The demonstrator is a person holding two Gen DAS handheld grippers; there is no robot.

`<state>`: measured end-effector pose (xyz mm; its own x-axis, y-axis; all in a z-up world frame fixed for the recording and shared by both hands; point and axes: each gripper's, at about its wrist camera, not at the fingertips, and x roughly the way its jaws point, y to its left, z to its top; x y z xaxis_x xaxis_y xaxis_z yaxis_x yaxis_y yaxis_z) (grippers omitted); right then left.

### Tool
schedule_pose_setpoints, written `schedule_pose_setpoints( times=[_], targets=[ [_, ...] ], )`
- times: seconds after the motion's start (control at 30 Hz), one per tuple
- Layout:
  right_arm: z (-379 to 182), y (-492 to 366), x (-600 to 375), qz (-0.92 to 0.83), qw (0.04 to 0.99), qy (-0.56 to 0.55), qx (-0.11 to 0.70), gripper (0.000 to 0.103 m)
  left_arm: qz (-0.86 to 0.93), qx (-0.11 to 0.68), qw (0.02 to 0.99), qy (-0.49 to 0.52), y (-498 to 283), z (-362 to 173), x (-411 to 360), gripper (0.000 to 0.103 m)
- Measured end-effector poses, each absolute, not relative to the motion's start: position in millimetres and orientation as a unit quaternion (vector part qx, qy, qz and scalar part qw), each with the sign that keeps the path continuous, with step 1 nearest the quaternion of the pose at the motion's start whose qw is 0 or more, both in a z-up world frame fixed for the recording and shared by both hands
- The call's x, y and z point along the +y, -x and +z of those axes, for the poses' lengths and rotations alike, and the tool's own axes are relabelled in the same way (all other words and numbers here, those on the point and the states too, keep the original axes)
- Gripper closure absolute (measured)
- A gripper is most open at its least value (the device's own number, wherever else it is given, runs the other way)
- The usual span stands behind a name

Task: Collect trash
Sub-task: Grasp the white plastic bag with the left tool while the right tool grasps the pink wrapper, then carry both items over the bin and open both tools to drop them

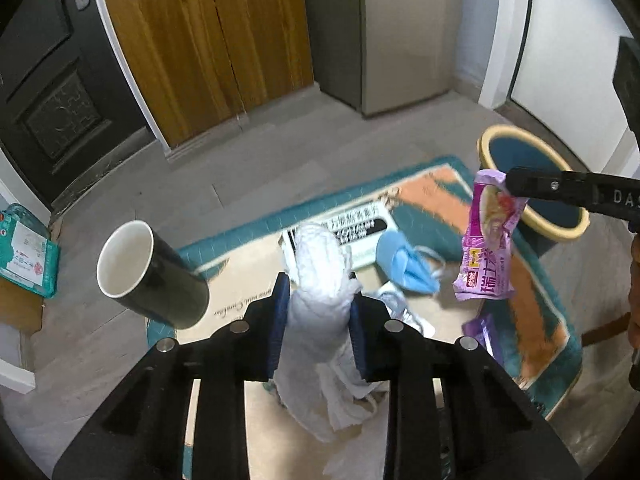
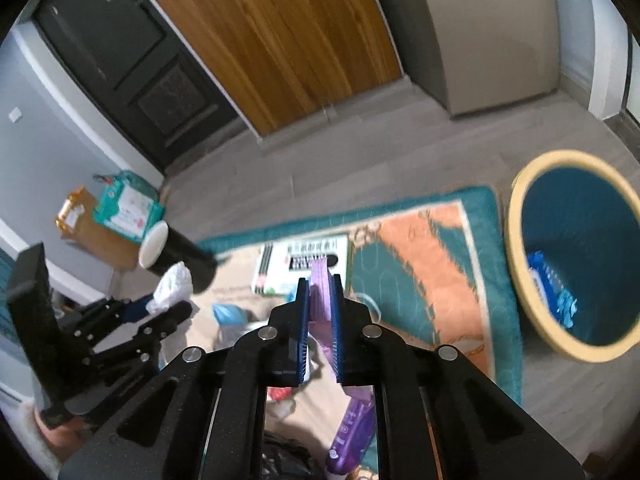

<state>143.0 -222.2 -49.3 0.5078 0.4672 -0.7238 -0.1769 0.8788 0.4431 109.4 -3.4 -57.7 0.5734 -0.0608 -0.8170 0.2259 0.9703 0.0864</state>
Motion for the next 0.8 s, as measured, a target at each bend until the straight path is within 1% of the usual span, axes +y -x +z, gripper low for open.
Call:
schedule_pose_setpoints(
  times=[0.23,0.43,0.6,0.8],
  targets=[
    [-10.9,-143.0,-264.6,0.144,0.881,-0.133,0.431,0.092,-0.099,0.423,0.897,-0.075,-115.5,-38.0,-21.9,0.076],
    [20.9,-146.1,-333.7,0.082,0.908,-0.130,0.390,0.092,-0.128,0.409,0.900,-0.075,-122.5,-31.0,-56.0,0.076],
    [20.2,-148.7,-384.1,0.033,0.917,-0.131,0.374,0.092,-0.157,0.402,0.900,-0.063,-131.3,-25.4,-89.5,0.076],
    [-9.8,-161.1,-425.9,0.005,0.908,-0.159,0.387,0.092,-0.202,0.390,0.896,-0.068,-156.9,-27.0,-157.2,0.076]
  ],
)
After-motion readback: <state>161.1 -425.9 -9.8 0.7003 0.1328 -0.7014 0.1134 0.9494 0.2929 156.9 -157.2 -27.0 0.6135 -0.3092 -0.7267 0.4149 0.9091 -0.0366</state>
